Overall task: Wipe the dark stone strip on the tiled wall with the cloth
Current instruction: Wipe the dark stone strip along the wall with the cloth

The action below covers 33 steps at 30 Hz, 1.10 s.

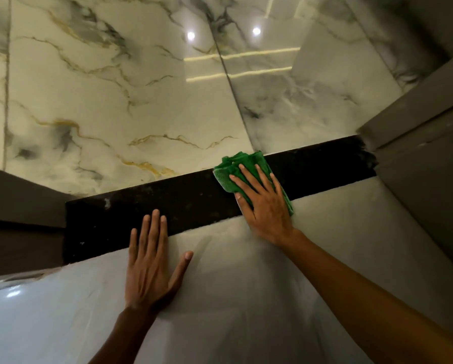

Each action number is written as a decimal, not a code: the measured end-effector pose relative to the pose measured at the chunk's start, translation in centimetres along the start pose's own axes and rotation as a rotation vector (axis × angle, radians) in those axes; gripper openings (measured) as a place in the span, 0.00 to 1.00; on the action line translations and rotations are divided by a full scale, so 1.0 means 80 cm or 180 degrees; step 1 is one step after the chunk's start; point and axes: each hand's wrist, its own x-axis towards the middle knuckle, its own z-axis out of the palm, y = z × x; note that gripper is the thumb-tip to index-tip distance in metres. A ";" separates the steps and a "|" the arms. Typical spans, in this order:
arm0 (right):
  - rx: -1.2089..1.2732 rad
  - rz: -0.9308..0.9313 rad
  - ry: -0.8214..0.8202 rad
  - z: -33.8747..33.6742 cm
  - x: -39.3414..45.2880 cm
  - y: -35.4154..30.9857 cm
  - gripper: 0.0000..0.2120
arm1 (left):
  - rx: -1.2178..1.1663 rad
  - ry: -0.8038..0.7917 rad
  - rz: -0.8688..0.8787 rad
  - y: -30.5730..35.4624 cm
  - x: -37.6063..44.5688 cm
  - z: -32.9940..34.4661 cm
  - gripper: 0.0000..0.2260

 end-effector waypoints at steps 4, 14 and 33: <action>-0.0030 0.0413 0.0104 -0.024 0.010 0.063 0.26 | 0.0089 -0.0021 0.0108 -0.001 0.006 0.004 0.44; -0.0044 0.2022 0.0228 -0.090 0.007 0.213 0.27 | 0.0220 -0.0051 0.0046 0.002 0.011 0.005 0.44; -0.0079 0.2732 0.0414 -0.086 -0.031 0.196 0.27 | 0.0177 0.0013 0.0050 0.004 0.017 0.001 0.45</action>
